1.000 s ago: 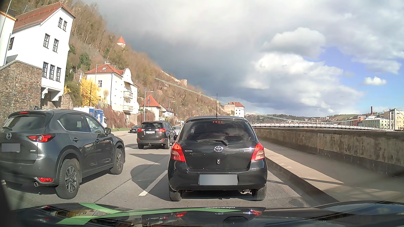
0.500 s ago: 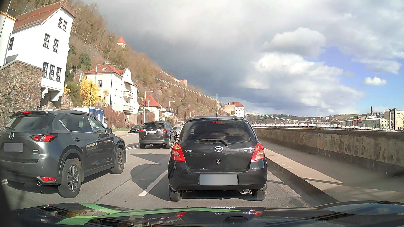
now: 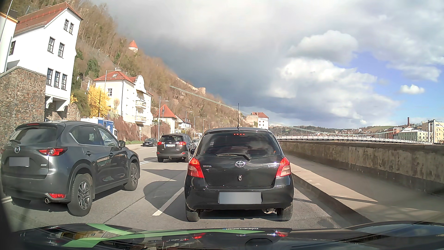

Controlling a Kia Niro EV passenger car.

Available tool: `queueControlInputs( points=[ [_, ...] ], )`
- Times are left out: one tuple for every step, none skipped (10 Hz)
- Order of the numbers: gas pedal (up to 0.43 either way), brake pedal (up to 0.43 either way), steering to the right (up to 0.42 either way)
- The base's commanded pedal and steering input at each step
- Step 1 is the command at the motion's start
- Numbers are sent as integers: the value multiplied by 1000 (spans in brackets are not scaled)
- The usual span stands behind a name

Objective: Follow the waypoints while adhering to traffic rules and regulations

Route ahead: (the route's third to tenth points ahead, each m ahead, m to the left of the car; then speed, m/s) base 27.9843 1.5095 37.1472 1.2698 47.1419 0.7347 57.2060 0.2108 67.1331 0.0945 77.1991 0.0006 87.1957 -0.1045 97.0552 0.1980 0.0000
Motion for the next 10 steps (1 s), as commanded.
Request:
queueControlInputs(
  points=[
    [0,280,-3],
    [0,280,-3],
    [0,287,-3],
    [0,287,-3],
    [0,287,-3],
    [0,287,-3],
    [0,280,-3],
    [0,256,-3],
    [0,244,-3],
    [0,238,-3]
  ],
)
